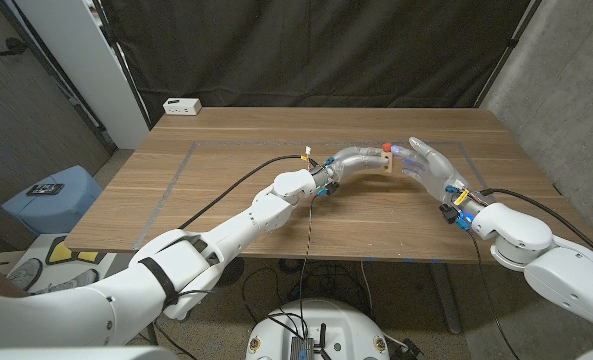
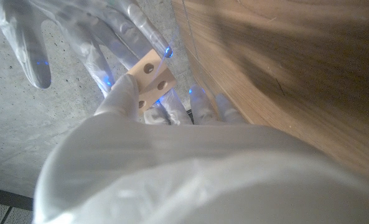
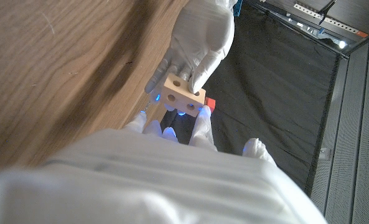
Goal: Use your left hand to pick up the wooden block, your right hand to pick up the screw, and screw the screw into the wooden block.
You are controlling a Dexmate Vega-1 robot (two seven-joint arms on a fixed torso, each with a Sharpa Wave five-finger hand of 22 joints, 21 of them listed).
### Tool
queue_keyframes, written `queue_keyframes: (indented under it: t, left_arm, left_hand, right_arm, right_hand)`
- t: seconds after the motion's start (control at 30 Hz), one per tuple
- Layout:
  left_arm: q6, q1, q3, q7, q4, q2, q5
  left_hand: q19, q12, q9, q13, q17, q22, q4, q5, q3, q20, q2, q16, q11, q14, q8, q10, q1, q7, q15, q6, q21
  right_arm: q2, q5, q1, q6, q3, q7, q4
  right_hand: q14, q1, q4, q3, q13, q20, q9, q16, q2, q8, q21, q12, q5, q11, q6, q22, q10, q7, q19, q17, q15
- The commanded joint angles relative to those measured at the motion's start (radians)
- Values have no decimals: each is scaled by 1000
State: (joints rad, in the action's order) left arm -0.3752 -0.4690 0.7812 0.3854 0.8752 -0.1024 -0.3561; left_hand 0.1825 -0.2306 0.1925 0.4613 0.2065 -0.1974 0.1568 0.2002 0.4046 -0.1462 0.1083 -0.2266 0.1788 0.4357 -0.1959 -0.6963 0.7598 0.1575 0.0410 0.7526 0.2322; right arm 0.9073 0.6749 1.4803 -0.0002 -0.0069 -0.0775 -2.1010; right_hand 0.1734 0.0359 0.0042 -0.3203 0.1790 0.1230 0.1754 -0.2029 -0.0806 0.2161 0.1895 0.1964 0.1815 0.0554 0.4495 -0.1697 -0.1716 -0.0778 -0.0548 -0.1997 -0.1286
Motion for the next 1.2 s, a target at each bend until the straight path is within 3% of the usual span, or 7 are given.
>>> queue_keyframes:
  t: [0.03,0.53,1.2]
  left_arm:
    - [-7,3,0,0,-12,4,-1]
    - [-25,20,-1,16,-51,18,-3]
    - [-24,21,-1,20,-44,14,1]
  left_hand:
    - [5,-2,6,2,3,-2,-6,9,14,-3,11,-4,-10,9,-7,-4,-9,-23,19,33,7]
    - [6,-2,6,2,3,-2,-5,9,16,-4,12,-4,-10,9,-7,-4,-9,-23,18,32,7]
    - [5,-2,6,2,3,-2,-4,9,17,-5,12,-5,-10,8,-7,-3,-9,-24,18,33,7]
  right_arm:
    - [-5,1,4,-11,6,7,-5]
    - [-9,-2,8,-23,22,-6,-11]
    - [-25,-4,9,-20,47,-4,8]
  right_hand:
    - [119,8,3,-7,3,0,4,-5,1,12,6,8,7,-4,32,-2,-28,3,11,-4,-5]
    - [115,7,4,-8,3,-1,4,-6,2,10,7,8,7,-3,52,-2,-17,8,17,-3,-5]
    - [109,9,4,-9,3,-1,4,-6,2,-2,7,7,7,4,45,-2,-10,8,21,-3,-6]
